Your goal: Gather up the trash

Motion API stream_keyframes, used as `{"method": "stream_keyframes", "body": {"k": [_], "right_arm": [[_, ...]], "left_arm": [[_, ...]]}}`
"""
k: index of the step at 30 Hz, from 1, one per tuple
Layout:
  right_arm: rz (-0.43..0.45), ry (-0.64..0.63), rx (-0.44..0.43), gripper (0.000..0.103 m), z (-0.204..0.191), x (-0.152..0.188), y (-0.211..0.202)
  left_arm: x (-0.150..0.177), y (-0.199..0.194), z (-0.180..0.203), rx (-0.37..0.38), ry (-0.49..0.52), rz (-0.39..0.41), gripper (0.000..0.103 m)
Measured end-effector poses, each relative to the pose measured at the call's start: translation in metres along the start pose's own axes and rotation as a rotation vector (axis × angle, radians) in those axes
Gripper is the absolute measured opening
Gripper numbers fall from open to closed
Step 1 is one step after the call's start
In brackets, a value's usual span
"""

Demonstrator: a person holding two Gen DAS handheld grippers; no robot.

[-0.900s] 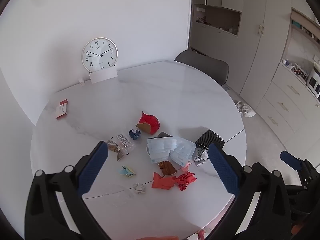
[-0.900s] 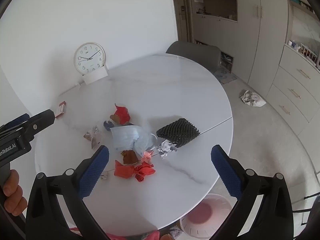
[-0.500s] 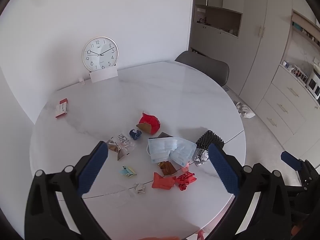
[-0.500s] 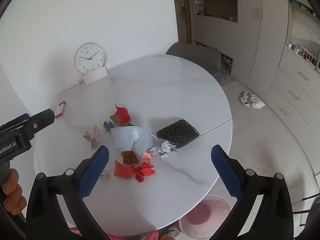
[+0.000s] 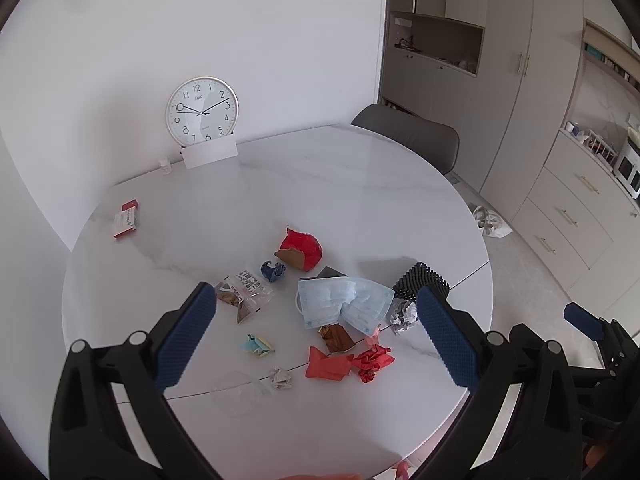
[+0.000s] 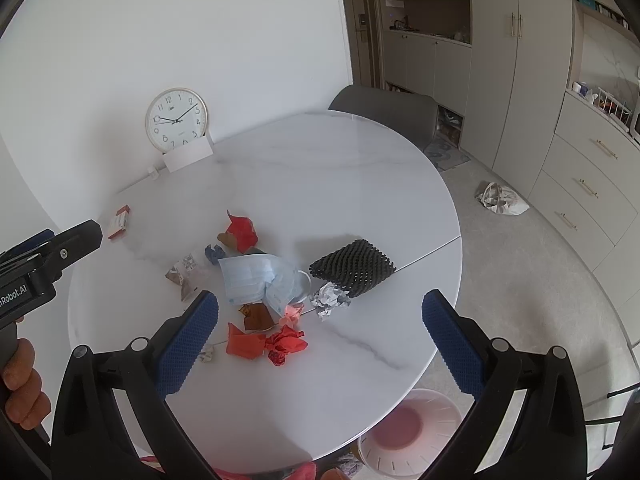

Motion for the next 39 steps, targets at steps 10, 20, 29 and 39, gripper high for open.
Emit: {"method": "stream_keyframes", "body": {"k": [10, 20, 29, 39], "right_arm": [[0.006, 0.004, 0.002, 0.101, 0.0034, 0.0009, -0.0026], [0.008, 0.003, 0.002, 0.101, 0.0039, 0.0, -0.0038], [0.008, 0.004, 0.0, 0.101, 0.0036, 0.0002, -0.004], [0.011, -0.002, -0.001, 0.101, 0.0031, -0.0016, -0.0053]], "left_arm": [[-0.0009, -0.0015, -0.0001, 0.001, -0.001, 0.001, 0.096], [-0.0013, -0.0035, -0.0046, -0.001, -0.01, -0.001, 0.096], [-0.0007, -0.003, -0.0062, -0.004, -0.011, -0.001, 0.096], [-0.0012, -0.0038, -0.0089, -0.01, -0.015, 0.001, 0.096]]}}
Point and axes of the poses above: each gripper's, at about its wrist camera, not at the fingertips, and y roughly the way its jaws point, z to its right, x to its underside, the point moved 10 cm from there along y, roughly the way its jaws point, and after that the axes turned 9 degrees about -y, right-handed, at the moved point
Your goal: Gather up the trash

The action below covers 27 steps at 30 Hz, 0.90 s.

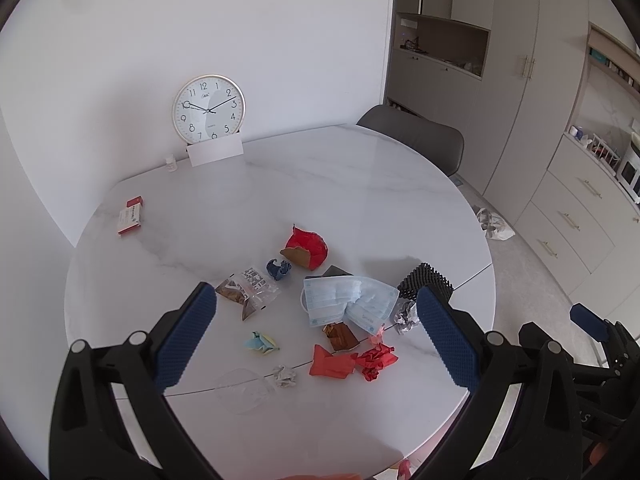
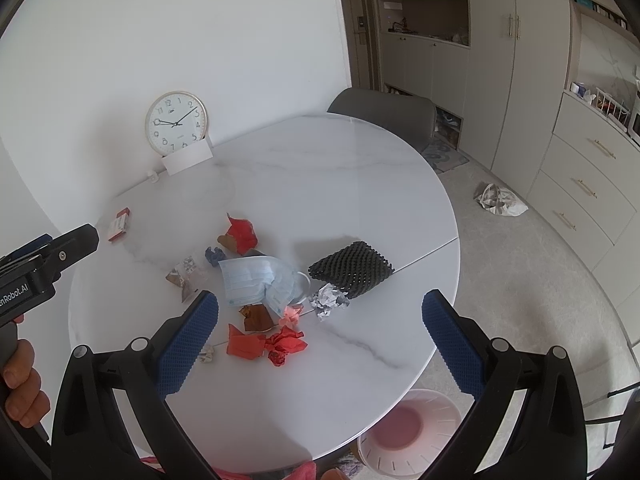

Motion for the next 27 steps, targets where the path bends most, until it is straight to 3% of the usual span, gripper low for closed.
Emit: {"method": "stream_keyframes", "body": {"k": [27], "right_arm": [[-0.005, -0.008, -0.001, 0.101, -0.0093, 0.0011, 0.0009]], "left_arm": [[0.0026, 0.0019, -0.0088, -0.004, -0.009, -0.012, 0.096]]}}
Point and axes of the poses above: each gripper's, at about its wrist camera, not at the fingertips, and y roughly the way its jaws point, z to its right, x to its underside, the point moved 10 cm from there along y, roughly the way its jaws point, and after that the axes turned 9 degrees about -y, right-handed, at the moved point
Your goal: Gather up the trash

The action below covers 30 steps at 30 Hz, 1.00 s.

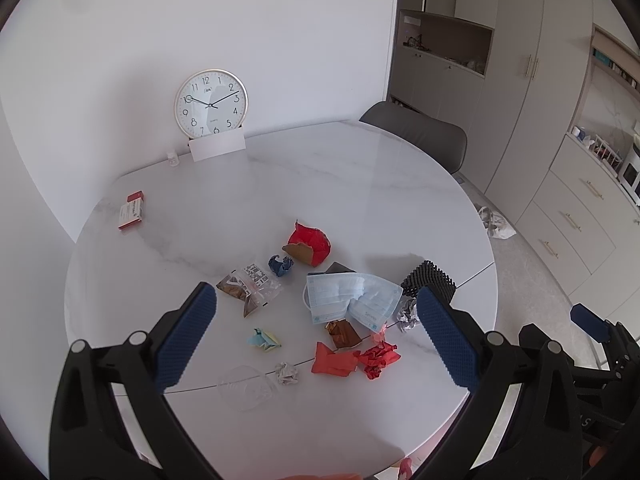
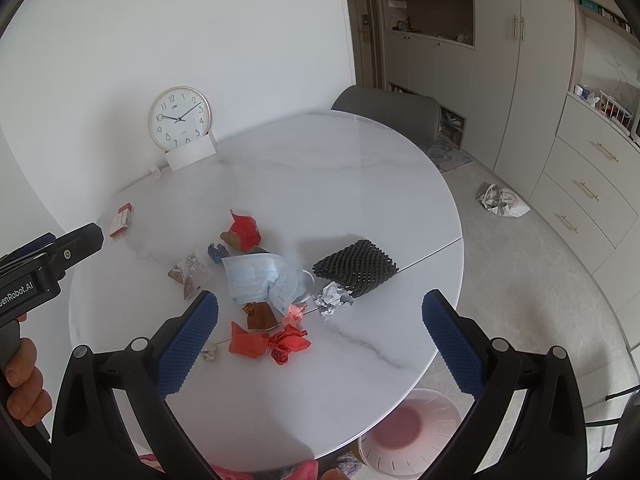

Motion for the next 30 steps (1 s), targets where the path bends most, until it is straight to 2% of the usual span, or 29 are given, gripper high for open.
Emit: {"method": "stream_keyframes", "body": {"k": [15, 20, 24, 30], "right_arm": [[-0.004, 0.002, 0.0, 0.101, -0.001, 0.0, 0.002], [-0.005, -0.017, -0.006, 0.101, -0.005, 0.009, 0.01], [-0.052, -0.061, -0.024, 0.101, -0.012, 0.027, 0.031], [-0.186, -0.074, -0.081, 0.101, -0.035, 0.077, 0.073]], "left_arm": [[0.0, 0.001, 0.0, 0.002, 0.001, -0.001, 0.096], [0.008, 0.007, -0.01, 0.046, 0.079, 0.003, 0.096], [0.036, 0.029, -0.049, 0.045, 0.13, -0.052, 0.096], [0.11, 0.071, -0.123, -0.02, 0.183, -0.199, 0.096]]}}
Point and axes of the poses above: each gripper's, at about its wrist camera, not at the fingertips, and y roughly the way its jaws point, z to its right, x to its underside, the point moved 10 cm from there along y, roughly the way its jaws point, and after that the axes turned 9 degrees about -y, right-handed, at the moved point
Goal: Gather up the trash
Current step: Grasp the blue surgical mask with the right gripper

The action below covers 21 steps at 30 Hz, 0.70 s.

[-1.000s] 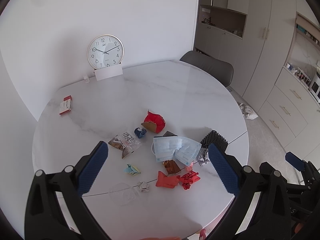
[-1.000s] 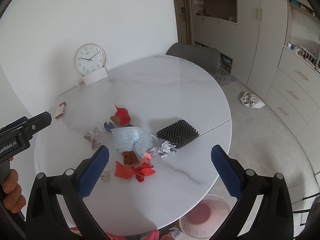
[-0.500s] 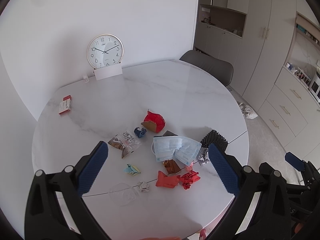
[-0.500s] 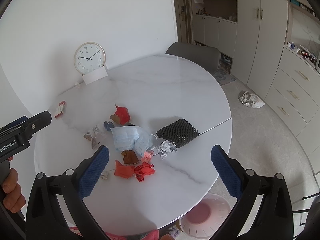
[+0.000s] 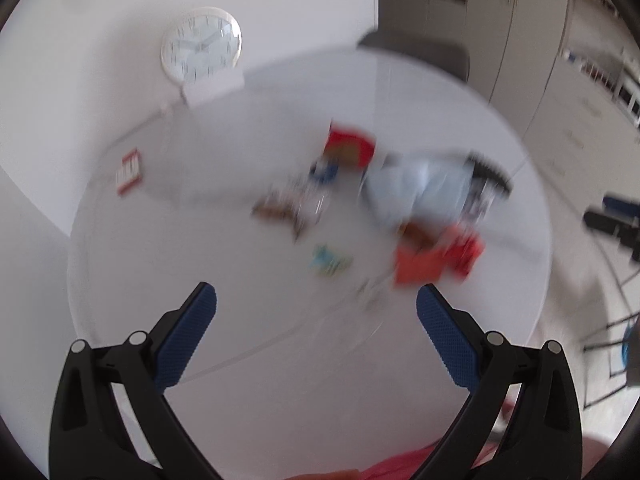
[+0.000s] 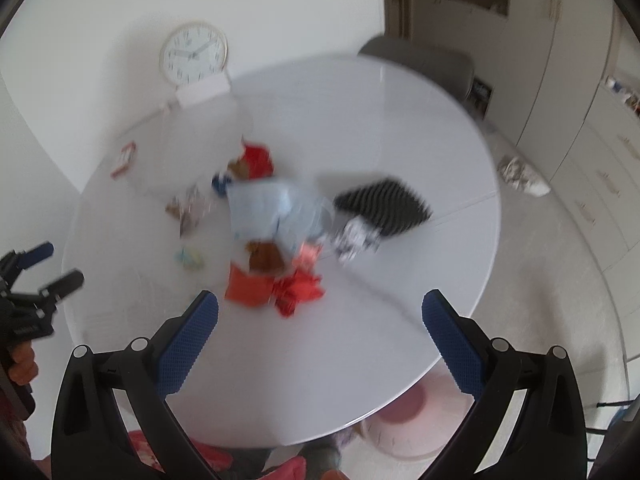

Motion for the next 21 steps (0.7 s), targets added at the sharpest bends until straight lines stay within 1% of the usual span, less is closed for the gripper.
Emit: {"method": "stream_keyframes", "body": {"k": [3, 5, 7, 10, 14, 17, 18, 21], "right_arm": [[-0.059, -0.004, -0.023, 0.101, -0.016, 0.015, 0.021], [-0.081, -0.007, -0.028, 0.101, -0.024, 0.019, 0.031], [-0.095, -0.015, -0.026, 0.101, -0.029, 0.017, 0.04], [-0.096, -0.027, -0.022, 0.101, -0.03, 0.001, 0.056], [-0.069, -0.081, -0.026, 0.1, -0.026, -0.037, 0.091], [-0.083, -0.117, 0.009, 0.088, -0.014, -0.062, 0.132], [-0.093, -0.112, 0.019, 0.081, -0.01, -0.065, 0.142], [-0.15, -0.04, 0.027, 0.068, 0.009, -0.07, 0.179]], "left_arm": [[0.033, 0.028, -0.009, 0.021, 0.008, -0.076, 0.096], [0.045, 0.041, -0.011, 0.045, -0.016, -0.114, 0.096], [0.049, 0.049, -0.011, 0.058, -0.043, -0.134, 0.096], [0.041, 0.052, -0.01, 0.098, -0.068, -0.123, 0.096], [0.018, 0.048, -0.011, 0.14, -0.067, -0.097, 0.096], [0.0, 0.049, -0.017, 0.155, -0.057, -0.075, 0.096], [-0.005, 0.048, -0.019, 0.158, -0.055, -0.071, 0.096], [-0.019, 0.053, -0.027, 0.163, -0.047, -0.059, 0.096]]}}
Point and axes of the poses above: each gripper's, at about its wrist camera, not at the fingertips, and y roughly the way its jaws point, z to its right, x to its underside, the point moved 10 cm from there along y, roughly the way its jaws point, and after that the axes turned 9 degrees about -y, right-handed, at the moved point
